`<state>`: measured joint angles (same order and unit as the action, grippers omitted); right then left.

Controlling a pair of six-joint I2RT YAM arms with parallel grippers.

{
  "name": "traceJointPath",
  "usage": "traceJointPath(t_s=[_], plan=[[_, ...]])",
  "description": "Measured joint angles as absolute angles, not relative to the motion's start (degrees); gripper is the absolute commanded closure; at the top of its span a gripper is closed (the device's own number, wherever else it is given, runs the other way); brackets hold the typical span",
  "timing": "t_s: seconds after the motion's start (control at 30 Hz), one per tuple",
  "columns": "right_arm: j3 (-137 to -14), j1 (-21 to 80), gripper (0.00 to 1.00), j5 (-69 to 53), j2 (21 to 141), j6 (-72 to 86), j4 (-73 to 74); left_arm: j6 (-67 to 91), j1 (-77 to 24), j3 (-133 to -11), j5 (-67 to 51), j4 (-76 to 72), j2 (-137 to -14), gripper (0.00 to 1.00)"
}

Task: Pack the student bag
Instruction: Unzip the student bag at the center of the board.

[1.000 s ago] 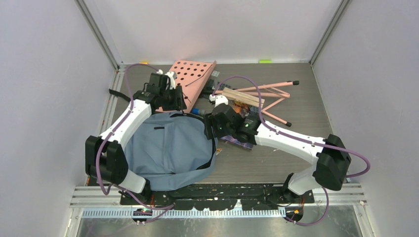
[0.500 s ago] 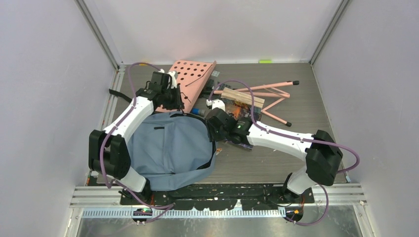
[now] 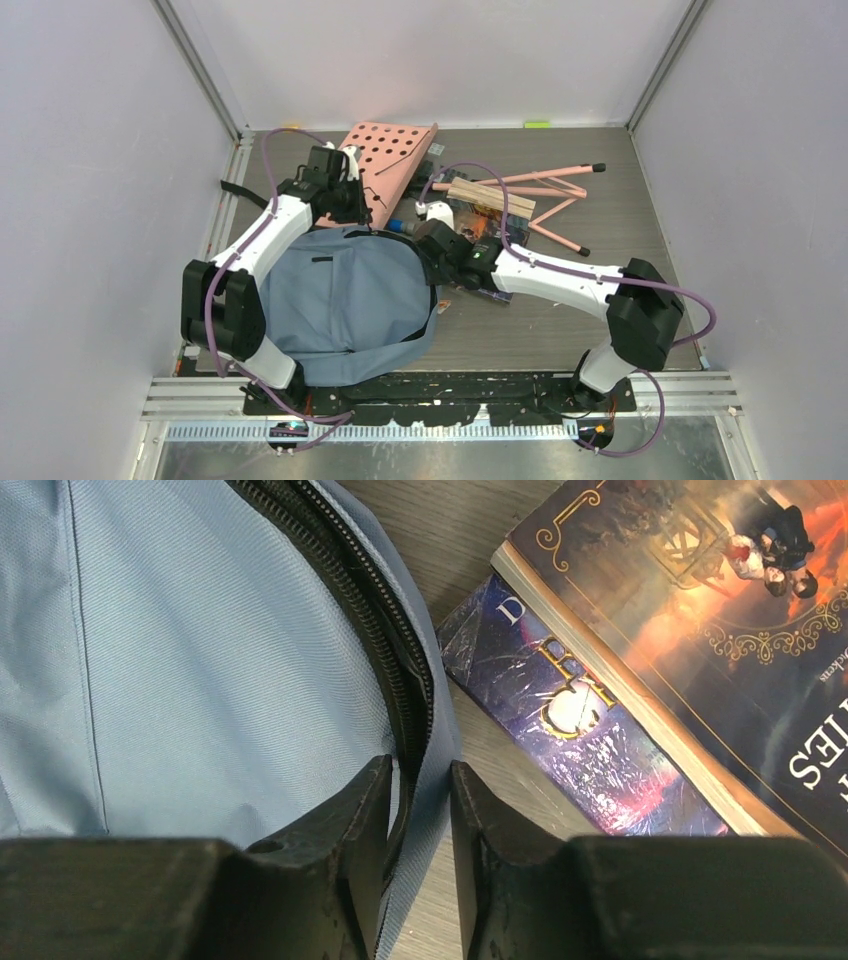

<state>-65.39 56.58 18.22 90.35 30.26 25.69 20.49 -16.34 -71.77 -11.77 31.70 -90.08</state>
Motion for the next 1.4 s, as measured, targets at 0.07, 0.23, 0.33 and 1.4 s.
traceJointPath(t_s=[0.07,0.23,0.33,1.4], plan=[[-66.15,56.58,0.54,18.26,91.2,29.85,25.74,20.49,-16.25,-71.66,-11.88,31.64,-90.08,1.0],[-68.93,56.58,0.41,18.44,93.43,27.22,25.1,20.49,-15.99,-71.44,-12.27,31.51,-90.0,1.0],[-70.74,56.58,0.35,19.14,94.63,24.71,24.6,20.47,-15.99,-71.44,-12.51,31.51,-89.97,1.0],[-78.11,57.06,0.99,25.52,102.56,19.0,24.08,27.44,-13.3,-55.37,-4.91,20.6,-73.41,1.0]])
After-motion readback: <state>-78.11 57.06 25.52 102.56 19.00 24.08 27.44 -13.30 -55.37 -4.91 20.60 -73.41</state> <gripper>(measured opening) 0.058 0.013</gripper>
